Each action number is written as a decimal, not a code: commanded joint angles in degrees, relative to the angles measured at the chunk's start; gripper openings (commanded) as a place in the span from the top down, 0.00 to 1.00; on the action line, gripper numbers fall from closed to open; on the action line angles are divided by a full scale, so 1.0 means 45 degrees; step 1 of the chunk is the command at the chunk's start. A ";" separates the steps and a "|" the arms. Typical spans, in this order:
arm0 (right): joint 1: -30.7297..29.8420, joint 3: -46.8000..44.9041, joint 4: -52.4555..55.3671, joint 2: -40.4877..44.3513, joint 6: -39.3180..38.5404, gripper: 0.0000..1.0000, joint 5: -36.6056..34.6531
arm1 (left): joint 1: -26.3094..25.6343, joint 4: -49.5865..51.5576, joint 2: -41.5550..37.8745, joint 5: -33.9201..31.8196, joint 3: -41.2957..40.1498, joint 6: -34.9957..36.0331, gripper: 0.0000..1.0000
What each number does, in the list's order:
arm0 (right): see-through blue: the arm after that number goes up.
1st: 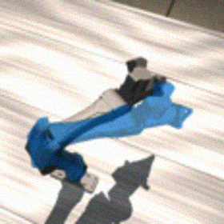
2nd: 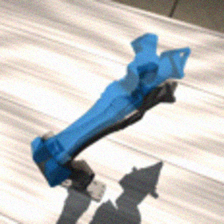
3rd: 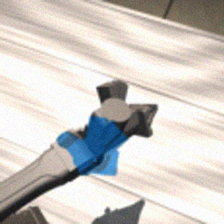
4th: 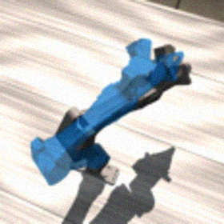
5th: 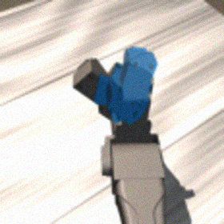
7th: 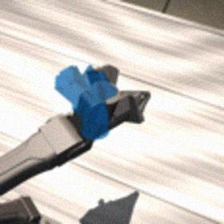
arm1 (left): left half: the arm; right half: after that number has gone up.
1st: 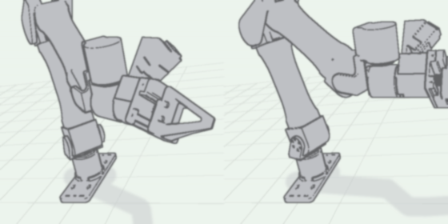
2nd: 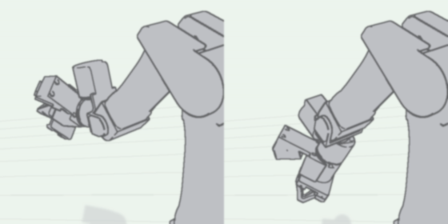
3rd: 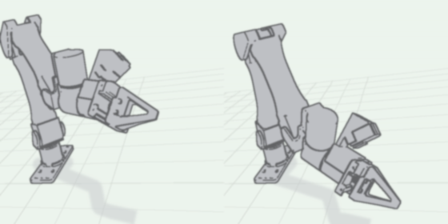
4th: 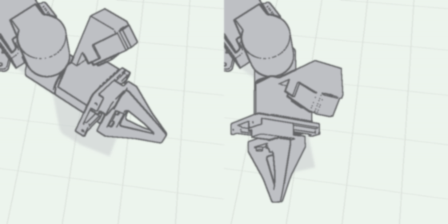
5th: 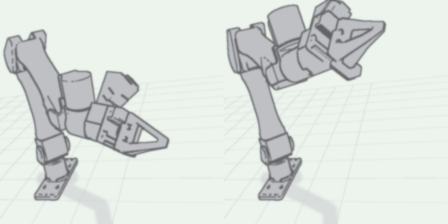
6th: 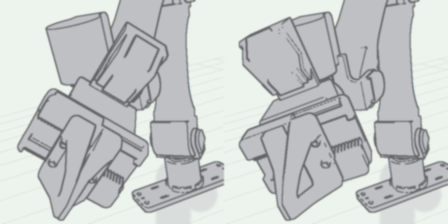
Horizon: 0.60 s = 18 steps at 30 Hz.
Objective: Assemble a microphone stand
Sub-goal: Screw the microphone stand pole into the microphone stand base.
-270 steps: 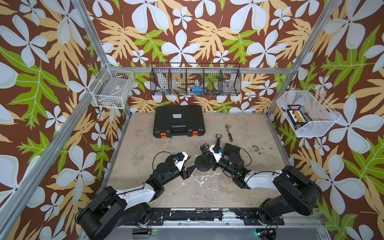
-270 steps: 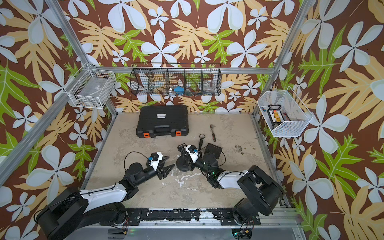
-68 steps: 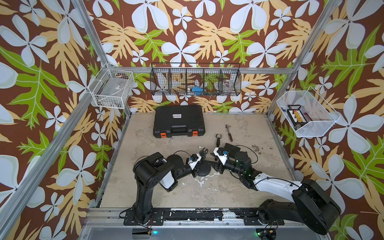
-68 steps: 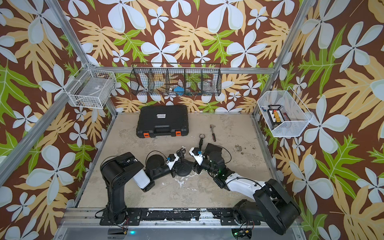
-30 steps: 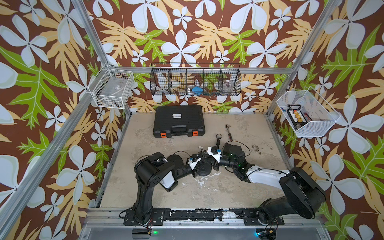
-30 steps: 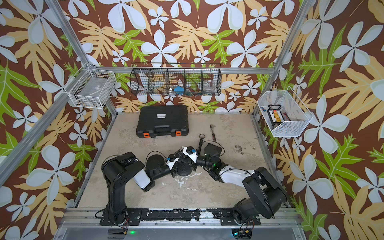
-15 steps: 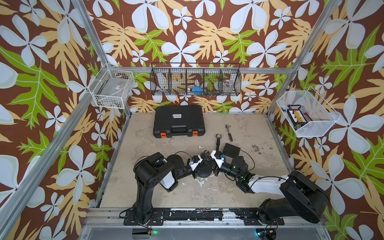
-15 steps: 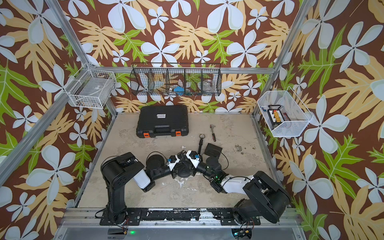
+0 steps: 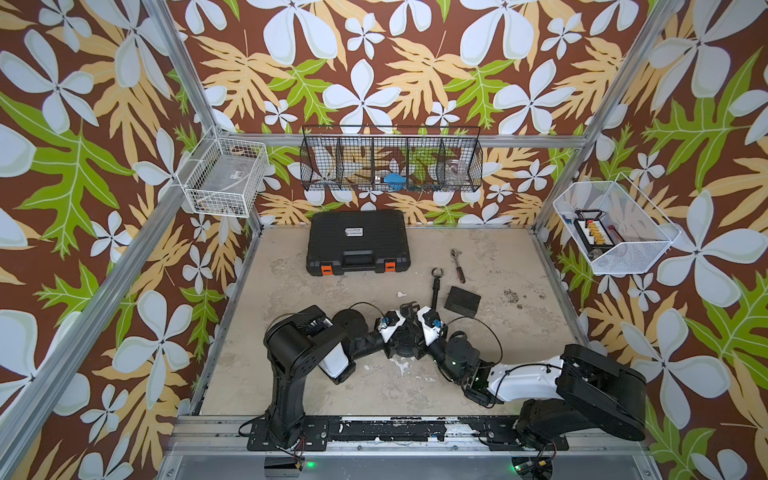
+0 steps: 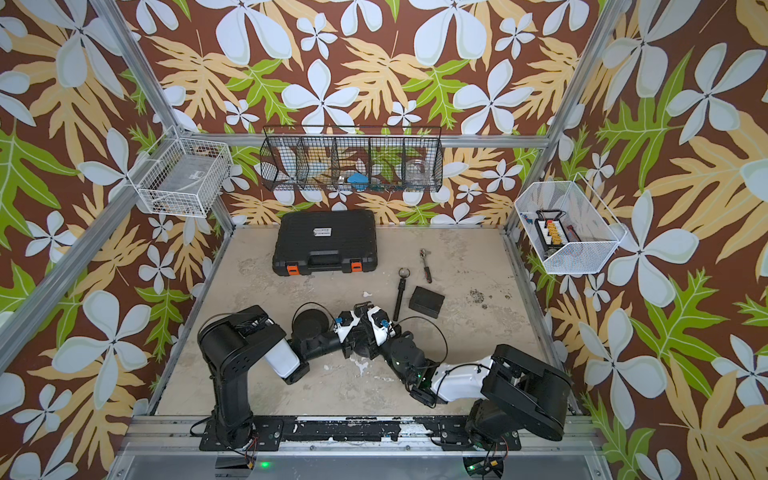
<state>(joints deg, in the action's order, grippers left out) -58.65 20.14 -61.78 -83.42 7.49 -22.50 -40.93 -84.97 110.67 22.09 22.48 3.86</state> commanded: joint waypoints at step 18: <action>-0.0127 0.0326 0.0726 -0.0641 0.0641 1.00 -0.1185 | 0.0032 -0.0202 -0.0003 -0.0055 0.0005 -0.0467 0.66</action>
<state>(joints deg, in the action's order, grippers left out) -59.02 21.67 -62.59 -85.89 10.28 -25.93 -40.91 -84.93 110.67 21.65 22.50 1.76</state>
